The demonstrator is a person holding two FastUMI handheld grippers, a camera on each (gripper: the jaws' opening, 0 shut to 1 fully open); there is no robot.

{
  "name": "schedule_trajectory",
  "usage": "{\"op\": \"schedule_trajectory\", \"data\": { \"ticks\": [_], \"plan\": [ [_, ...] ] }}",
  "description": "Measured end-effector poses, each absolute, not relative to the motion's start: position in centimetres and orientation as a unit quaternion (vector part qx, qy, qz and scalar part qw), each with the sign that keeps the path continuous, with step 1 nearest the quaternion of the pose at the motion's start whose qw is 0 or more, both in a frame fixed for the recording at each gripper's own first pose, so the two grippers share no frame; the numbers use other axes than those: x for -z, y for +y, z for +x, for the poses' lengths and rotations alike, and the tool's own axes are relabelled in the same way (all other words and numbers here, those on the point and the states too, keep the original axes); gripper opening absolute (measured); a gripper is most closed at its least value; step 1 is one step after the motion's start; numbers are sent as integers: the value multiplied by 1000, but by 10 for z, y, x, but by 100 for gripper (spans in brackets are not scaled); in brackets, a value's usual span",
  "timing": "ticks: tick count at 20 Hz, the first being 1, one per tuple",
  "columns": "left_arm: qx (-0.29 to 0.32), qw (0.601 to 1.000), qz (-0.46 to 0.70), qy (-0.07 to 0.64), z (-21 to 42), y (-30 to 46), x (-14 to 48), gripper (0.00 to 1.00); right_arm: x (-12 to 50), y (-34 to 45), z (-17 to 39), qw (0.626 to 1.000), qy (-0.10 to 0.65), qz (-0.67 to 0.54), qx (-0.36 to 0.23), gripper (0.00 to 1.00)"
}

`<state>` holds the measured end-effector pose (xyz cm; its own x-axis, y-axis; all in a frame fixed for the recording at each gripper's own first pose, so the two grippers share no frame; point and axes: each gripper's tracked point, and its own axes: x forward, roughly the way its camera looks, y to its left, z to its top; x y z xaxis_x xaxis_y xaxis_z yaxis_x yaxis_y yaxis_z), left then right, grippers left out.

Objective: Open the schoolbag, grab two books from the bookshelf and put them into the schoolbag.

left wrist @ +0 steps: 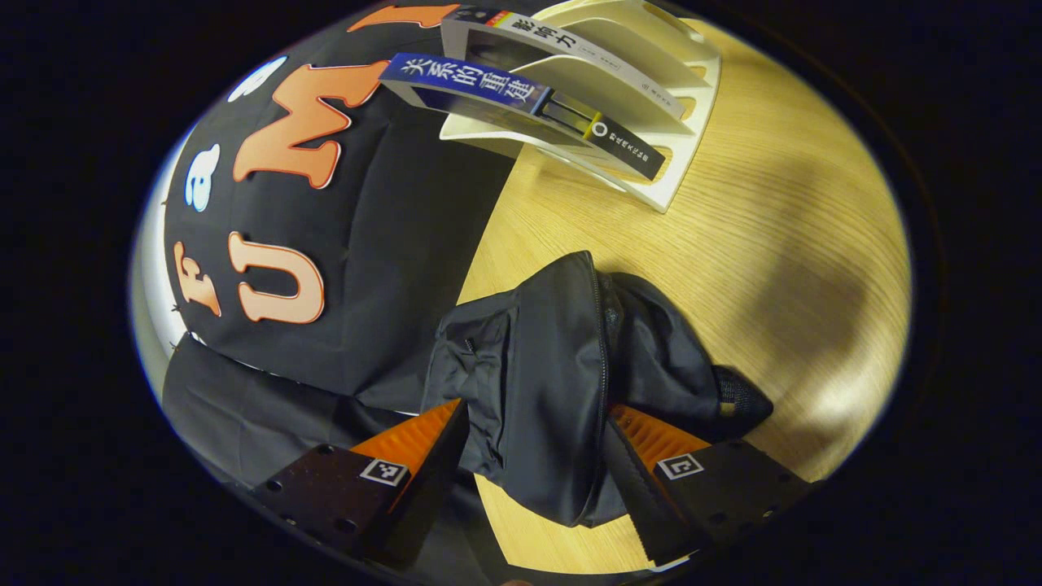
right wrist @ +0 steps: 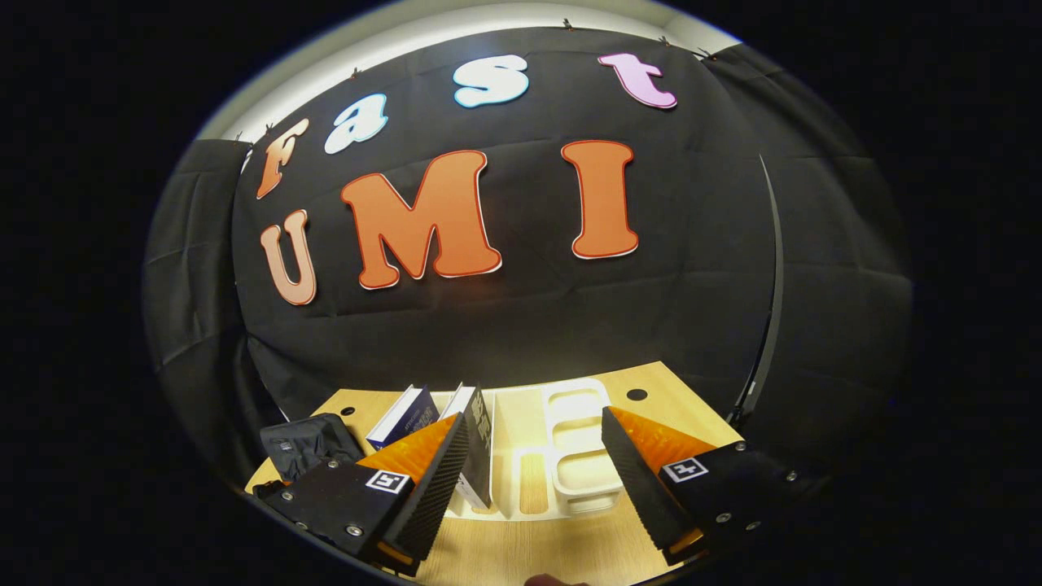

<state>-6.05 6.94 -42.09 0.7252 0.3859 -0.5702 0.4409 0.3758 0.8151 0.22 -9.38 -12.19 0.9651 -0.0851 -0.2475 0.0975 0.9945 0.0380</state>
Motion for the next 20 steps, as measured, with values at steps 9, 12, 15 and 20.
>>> {"op": "schedule_trajectory", "data": {
  "ticks": [9, 12, 15, 20],
  "plan": [
    [30, 736, 553, 388, -36, 79, 430, 60, 124, -99, 5, 990, 130, 5, 46, 96],
    [27, 751, 537, 383, -20, 83, 408, 53, 120, -105, 9, 991, 123, -5, 49, 97],
    [51, 762, 504, 403, -16, 86, 386, 24, 120, -106, 13, 991, 124, -9, 42, 96],
    [105, 753, 464, 455, -12, 98, 359, 10, 121, -99, 18, 991, 131, -28, 16, 96]
  ]
}}
